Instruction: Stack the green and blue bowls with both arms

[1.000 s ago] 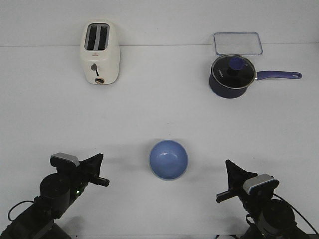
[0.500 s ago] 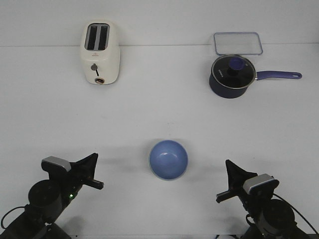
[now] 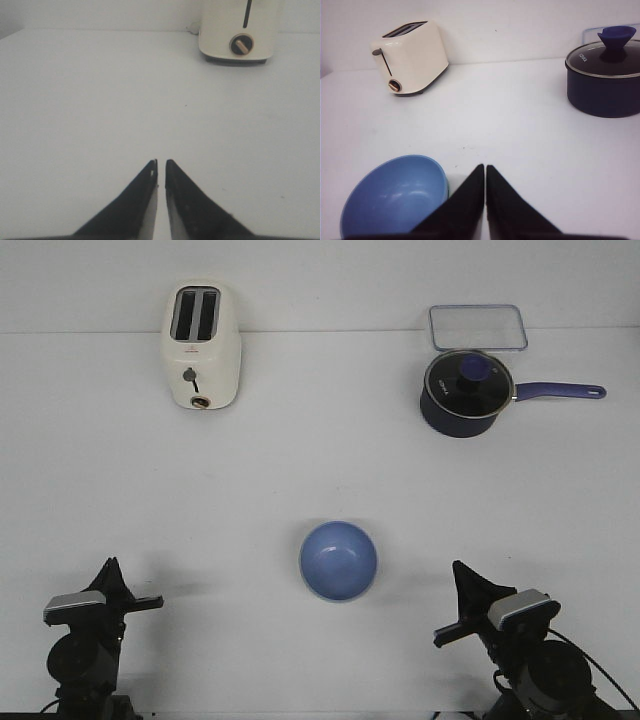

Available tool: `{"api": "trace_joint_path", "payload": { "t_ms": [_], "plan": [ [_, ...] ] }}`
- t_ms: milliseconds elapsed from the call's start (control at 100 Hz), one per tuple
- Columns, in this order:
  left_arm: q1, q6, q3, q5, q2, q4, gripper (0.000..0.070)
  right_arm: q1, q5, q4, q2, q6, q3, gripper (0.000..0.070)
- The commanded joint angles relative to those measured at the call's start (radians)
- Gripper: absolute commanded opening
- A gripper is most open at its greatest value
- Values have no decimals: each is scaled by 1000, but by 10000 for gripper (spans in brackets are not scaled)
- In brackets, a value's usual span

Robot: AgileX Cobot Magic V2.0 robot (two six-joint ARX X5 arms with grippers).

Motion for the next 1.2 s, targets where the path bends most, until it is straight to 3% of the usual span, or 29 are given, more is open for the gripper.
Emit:
{"api": "trace_joint_path", "payload": {
  "t_ms": [0, 970, 1080, 1190],
  "plan": [
    [6, 20, -23, 6, -16, 31, 15, 8, 0, 13, 4, 1, 4, 6],
    [7, 16, -62, 21, -31, 66, 15, 8, 1, 14, 4, 1, 4, 6],
    [7, 16, -62, 21, -31, 66, 15, -27, 26, 14, 1, -128, 1, 6],
    [7, 16, -62, 21, -31, 66, 15, -196, -36, 94, -9, -210, -50, 6]
  ]
}}
